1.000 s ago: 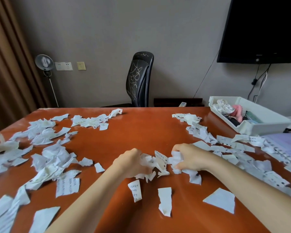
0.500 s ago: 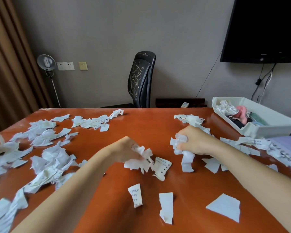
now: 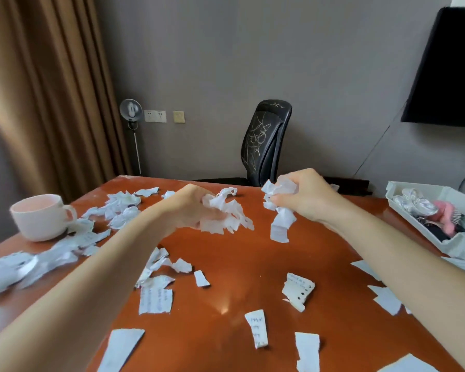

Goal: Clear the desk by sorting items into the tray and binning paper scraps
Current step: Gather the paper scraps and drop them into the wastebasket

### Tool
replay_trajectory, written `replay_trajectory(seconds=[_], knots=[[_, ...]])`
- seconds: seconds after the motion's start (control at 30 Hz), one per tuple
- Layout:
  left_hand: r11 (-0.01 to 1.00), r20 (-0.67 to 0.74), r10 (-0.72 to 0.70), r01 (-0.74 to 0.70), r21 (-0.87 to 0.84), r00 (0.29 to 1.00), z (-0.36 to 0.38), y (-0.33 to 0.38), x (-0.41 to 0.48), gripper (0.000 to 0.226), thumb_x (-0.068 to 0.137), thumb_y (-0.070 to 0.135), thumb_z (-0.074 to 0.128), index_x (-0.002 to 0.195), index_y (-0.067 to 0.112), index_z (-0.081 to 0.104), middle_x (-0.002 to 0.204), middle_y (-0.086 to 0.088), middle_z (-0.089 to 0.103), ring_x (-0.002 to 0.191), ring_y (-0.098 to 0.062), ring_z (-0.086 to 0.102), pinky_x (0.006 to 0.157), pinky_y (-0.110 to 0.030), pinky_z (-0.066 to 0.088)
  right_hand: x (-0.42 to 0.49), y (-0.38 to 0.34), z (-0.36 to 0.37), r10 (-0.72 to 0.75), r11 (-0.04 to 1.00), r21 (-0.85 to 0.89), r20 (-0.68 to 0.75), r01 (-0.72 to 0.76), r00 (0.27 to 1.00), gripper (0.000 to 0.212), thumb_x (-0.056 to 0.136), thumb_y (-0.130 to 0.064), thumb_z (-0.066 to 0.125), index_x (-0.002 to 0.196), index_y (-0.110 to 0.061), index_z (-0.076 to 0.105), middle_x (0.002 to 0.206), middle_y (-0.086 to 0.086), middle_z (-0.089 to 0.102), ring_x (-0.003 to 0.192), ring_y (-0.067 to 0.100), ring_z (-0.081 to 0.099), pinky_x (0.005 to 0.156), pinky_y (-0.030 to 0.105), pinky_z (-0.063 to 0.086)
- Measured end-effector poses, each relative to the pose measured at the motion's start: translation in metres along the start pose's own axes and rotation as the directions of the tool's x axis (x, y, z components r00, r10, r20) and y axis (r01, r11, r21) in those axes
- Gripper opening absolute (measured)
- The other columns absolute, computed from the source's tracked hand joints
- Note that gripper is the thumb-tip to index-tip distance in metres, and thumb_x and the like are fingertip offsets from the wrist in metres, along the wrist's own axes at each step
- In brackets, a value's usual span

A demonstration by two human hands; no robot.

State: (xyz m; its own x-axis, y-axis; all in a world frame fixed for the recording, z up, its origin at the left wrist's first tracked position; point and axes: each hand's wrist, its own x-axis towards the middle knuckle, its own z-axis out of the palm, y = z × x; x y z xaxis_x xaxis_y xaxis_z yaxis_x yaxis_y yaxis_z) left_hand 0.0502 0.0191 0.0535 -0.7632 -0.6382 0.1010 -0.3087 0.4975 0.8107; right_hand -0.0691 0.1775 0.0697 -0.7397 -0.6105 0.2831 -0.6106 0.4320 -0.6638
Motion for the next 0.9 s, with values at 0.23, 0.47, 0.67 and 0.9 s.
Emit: replay_trajectory(seconds=[0.23, 0.47, 0.67, 0.9], knots=[[0.997, 0.079, -0.057, 0.053, 0.06, 0.995, -0.103, -0.046, -0.004, 0.039, 0.079, 0.028, 0.072, 0.112, 0.011, 0.063, 0.105, -0.006, 0.068, 0.093, -0.02, 0.067, 0.08, -0.031, 0.058, 0.016, -0.076, 0.058, -0.2, 0.969, 0.158, 0.055, 0.189, 0.978, 0.025, 0.083, -0.017, 0.068, 0.07, 0.001, 0.057, 0.068, 0.009, 0.043, 0.062, 0.021, 0.043, 0.06, 0.033, 0.036], [0.98, 0.069, -0.199, 0.199, 0.005, 0.978, -0.172, -0.128, -0.055, 0.026, 0.084, 0.017, 0.067, 0.11, 0.021, 0.065, 0.134, -0.016, 0.055, 0.096, -0.02, 0.064, 0.09, -0.03, 0.051, -0.006, -0.146, 0.155, -0.332, 0.92, 0.288, 0.221, 0.264, 0.917, 0.012, 0.086, -0.019, 0.067, 0.08, -0.009, 0.063, 0.07, -0.001, 0.056, 0.064, 0.008, 0.054, 0.056, 0.022, 0.042], [0.929, -0.103, -0.344, 0.323, -0.182, 0.933, -0.249, -0.223, -0.104, 0.01, 0.083, 0.012, 0.068, 0.091, 0.007, 0.071, 0.084, -0.005, 0.071, 0.073, -0.013, 0.066, 0.07, -0.022, 0.054, -0.03, -0.205, 0.257, -0.392, 0.867, 0.46, 0.394, 0.191, 0.831, 0.01, 0.086, -0.016, 0.067, 0.093, -0.008, 0.067, 0.082, -0.003, 0.065, 0.074, 0.007, 0.06, 0.058, 0.014, 0.046], [0.822, -0.203, -0.533, 0.445, -0.355, 0.821, -0.293, -0.315, -0.165, 0.007, 0.082, 0.01, 0.07, 0.088, 0.007, 0.066, 0.077, 0.0, 0.071, 0.062, -0.005, 0.068, 0.056, -0.013, 0.053, -0.066, -0.27, 0.368, -0.488, 0.8, 0.586, 0.514, 0.127, 0.705, 0.01, 0.082, -0.005, 0.067, 0.074, -0.003, 0.061, 0.064, 0.0, 0.051, 0.064, 0.01, 0.049, 0.056, 0.022, 0.041]])
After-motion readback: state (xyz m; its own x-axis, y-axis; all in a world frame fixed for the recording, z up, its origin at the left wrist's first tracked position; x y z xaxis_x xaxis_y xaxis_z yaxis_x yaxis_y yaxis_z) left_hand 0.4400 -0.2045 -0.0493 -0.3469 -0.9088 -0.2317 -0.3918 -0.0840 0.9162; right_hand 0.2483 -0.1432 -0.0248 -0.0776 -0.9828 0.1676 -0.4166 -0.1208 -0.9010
